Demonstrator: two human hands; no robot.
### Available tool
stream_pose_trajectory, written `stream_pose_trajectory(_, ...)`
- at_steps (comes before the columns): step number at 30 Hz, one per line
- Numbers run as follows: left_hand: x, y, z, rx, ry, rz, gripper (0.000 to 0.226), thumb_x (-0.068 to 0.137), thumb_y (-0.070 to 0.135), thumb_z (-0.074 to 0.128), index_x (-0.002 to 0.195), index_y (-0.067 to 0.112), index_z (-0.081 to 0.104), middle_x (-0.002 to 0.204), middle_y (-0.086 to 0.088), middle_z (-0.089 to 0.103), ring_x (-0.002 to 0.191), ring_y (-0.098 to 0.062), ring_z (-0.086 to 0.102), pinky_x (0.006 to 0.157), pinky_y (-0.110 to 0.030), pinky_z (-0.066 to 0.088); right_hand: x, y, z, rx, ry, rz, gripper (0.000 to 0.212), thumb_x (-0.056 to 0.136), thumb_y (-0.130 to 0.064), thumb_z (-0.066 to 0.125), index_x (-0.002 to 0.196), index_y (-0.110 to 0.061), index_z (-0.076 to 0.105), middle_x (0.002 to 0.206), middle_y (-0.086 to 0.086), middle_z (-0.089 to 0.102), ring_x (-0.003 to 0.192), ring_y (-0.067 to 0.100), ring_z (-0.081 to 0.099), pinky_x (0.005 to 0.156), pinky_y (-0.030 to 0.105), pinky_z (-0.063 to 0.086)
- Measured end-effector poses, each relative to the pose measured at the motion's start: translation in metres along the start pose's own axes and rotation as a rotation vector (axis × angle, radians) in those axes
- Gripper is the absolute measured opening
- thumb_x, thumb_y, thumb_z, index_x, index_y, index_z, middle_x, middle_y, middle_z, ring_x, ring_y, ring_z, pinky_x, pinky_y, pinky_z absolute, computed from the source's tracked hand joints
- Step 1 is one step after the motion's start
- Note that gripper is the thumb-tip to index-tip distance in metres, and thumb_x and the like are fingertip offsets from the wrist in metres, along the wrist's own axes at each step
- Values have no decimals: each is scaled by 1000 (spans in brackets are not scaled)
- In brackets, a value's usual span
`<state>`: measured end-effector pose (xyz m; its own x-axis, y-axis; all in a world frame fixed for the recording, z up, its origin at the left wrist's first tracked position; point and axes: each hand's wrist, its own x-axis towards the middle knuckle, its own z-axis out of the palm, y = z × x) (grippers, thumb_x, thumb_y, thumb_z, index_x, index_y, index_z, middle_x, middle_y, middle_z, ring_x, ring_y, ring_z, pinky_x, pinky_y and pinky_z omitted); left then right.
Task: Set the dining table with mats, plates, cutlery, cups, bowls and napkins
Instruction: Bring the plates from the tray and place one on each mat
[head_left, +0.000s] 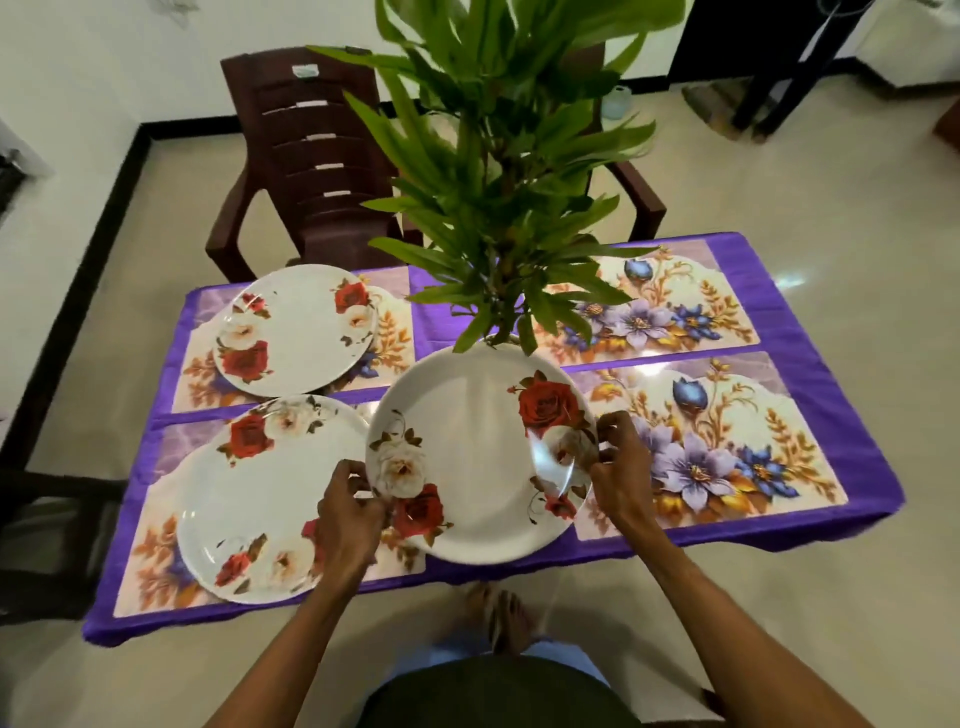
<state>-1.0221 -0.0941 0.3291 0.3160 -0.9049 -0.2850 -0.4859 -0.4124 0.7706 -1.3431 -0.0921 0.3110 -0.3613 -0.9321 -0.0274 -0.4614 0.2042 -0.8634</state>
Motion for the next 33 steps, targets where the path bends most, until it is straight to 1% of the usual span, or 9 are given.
stream_pose_trajectory(3, 2, 14, 20, -24, -38, 36, 41, 79, 13, 82, 110, 18, 56, 101, 1, 64, 88, -22, 66, 67, -43, 62, 5, 4, -22, -3, 28, -8, 38, 81, -1, 65, 107, -23, 48, 101, 0, 63, 92, 22, 66, 72, 41, 62)
stream_pose_trajectory(5, 0, 23, 35, -51, -72, 41, 40, 78, 9, 82, 106, 19, 56, 99, -1, 67, 89, -23, 68, 71, -49, 62, 13, 14, -39, -29, 65, 18, 40, 79, 5, 61, 108, -20, 49, 103, 4, 64, 94, 25, 66, 76, 43, 62)
stream_pose_trajectory(9, -5, 42, 62, -82, -120, 57, 37, 78, 7, 80, 103, 20, 56, 99, -2, 69, 89, -23, 68, 71, -45, 62, 27, 32, -67, -24, 88, 44, 39, 83, 4, 65, 107, -23, 50, 103, 1, 64, 95, 21, 66, 77, 46, 62)
stream_pose_trajectory(15, -15, 74, 118, -57, -99, 74, 33, 76, 2, 77, 95, 19, 56, 86, 9, 64, 80, -12, 64, 66, -38, 57, 57, 56, -118, 3, 64, 38, 44, 80, -3, 75, 108, -28, 50, 104, -3, 64, 96, 15, 66, 72, 34, 60)
stream_pose_trajectory(18, -23, 89, 153, -47, -88, 29, 36, 72, 1, 76, 87, 22, 52, 80, 3, 68, 70, -22, 68, 60, -49, 59, 82, 76, -147, 18, 41, 68, 40, 71, -8, 76, 100, -23, 52, 95, -6, 64, 90, 14, 65, 72, 40, 58)
stream_pose_trajectory(21, -31, 99, 195, -35, -27, -21, 40, 63, 0, 76, 89, 22, 55, 78, 1, 70, 68, -26, 69, 61, -51, 59, 109, 98, -178, 15, -12, 53, 36, 71, -17, 77, 97, -19, 53, 92, -3, 63, 88, 17, 63, 69, 42, 57)
stream_pose_trajectory(25, -31, 104, 242, -36, -34, -67, 40, 56, 8, 71, 85, 30, 54, 76, 2, 70, 69, -28, 68, 58, -53, 58, 134, 126, -212, -15, -55, 71, 33, 79, -9, 78, 97, -19, 52, 91, -4, 65, 86, 17, 66, 62, 31, 57)
stream_pose_trajectory(30, -39, 118, 281, -23, -31, -126, 32, 55, 17, 62, 81, 32, 53, 78, -3, 69, 70, -33, 68, 61, -54, 58, 155, 150, -233, -89, -126, 145, 37, 78, -13, 81, 99, -16, 51, 93, -2, 67, 83, 14, 66, 65, 35, 59)
stream_pose_trajectory(33, -41, 121, 295, 10, -61, -134, 34, 55, 20, 63, 82, 39, 55, 77, -4, 69, 70, -36, 67, 59, -54, 58, 160, 162, -236, -135, -153, 204, 37, 80, -10, 80, 103, -15, 51, 97, -1, 66, 85, 13, 65, 62, 25, 54)
